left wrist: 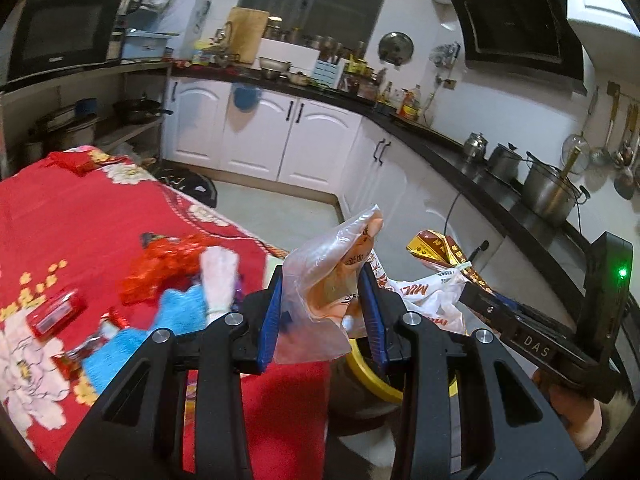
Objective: Collect trash
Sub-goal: 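Carry the wrapper with the right tool while the left tool carries the bag over the bin, then open the right tool over the bin while the left tool releases the bag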
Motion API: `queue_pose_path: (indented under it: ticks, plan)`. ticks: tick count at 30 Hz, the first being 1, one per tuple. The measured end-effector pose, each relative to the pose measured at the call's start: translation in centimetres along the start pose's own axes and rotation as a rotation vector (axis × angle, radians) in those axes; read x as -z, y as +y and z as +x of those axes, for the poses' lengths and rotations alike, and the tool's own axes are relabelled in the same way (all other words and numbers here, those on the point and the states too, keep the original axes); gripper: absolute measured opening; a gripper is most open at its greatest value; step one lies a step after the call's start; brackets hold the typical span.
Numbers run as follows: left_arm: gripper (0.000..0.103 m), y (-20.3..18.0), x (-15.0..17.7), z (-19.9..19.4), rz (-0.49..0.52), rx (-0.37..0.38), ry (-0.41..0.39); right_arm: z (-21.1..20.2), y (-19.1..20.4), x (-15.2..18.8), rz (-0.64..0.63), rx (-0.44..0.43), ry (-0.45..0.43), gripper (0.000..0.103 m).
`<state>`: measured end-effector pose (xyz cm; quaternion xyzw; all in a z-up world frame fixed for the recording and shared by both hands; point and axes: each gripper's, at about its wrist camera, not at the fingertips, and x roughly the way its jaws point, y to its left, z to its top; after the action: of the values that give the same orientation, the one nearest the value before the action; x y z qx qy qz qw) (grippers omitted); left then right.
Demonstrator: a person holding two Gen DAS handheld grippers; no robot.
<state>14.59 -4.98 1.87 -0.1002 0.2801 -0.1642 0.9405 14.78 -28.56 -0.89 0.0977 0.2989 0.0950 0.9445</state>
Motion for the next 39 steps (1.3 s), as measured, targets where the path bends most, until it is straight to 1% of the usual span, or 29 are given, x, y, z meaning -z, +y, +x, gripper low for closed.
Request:
queue_pose_path:
  ticks: [4, 10, 14, 20, 26, 29, 31, 32, 33, 34, 35, 36, 37, 38, 39]
  plan:
    - [0.029, -1.3, 0.0, 1.6, 0.02, 0.017, 0.019, 0.2, -2.3, 0.0, 0.027, 0.041, 0.007, 0.033]
    - [0.029, -2.7, 0.4, 4.5, 0.048, 0.014, 0.055, 0.8, -5.0, 0.6, 0.063, 0.092, 0.029, 0.033]
    - [0.029, -3.4, 0.6, 6.3, 0.063, -0.004, 0.076, 1.4, -6.3, 1.1, 0.083, 0.115, 0.052, 0.033]
    - [0.029, -4.2, 1.0, 9.5, 0.102, -0.051, 0.11, 2.8, -7.9, 2.1, 0.11, 0.143, 0.107, 0.033]
    - [0.03, -5.1, 1.9, 12.8, 0.129, -0.07, 0.165, 4.3, -9.3, 2.8, 0.148, 0.15, 0.175, 0.033]
    - [0.031, -5.3, 2.3, 14.0, 0.134, -0.072, 0.189, 4.7, -9.9, 3.1, 0.172, 0.153, 0.193, 0.034]
    - [0.033, -5.6, 2.6, 14.7, 0.134, -0.072, 0.21, 5.0, -10.5, 3.3, 0.197, 0.157, 0.208, 0.035]
    - [0.034, -5.7, 2.8, 15.2, 0.137, -0.073, 0.225, 5.2, -10.8, 3.4, 0.205, 0.163, 0.217, 0.038]
    - [0.04, -5.7, 2.9, 15.5, 0.14, -0.077, 0.232, 5.4, -11.0, 3.5, 0.209, 0.174, 0.224, 0.045]
    - [0.041, -5.7, 3.1, 15.9, 0.141, -0.07, 0.244, 5.5, -11.1, 3.6, 0.213, 0.178, 0.228, 0.049]
    - [0.044, -5.7, 3.3, 16.0, 0.138, -0.065, 0.25, 5.6, -11.3, 3.8, 0.219, 0.184, 0.235, 0.049]
    - [0.05, -5.6, 3.5, 16.1, 0.135, -0.063, 0.258, 5.7, -11.5, 3.8, 0.222, 0.187, 0.24, 0.049]
    - [0.053, -5.5, 3.6, 16.2, 0.134, -0.061, 0.263, 5.7, -11.5, 3.9, 0.226, 0.189, 0.242, 0.049]
    - [0.061, -5.3, 3.6, 16.2, 0.131, -0.062, 0.266, 5.7, -11.6, 3.9, 0.229, 0.193, 0.241, 0.049]
    - [0.064, -5.3, 3.7, 16.2, 0.127, -0.063, 0.268, 5.6, -11.6, 4.0, 0.231, 0.196, 0.238, 0.049]
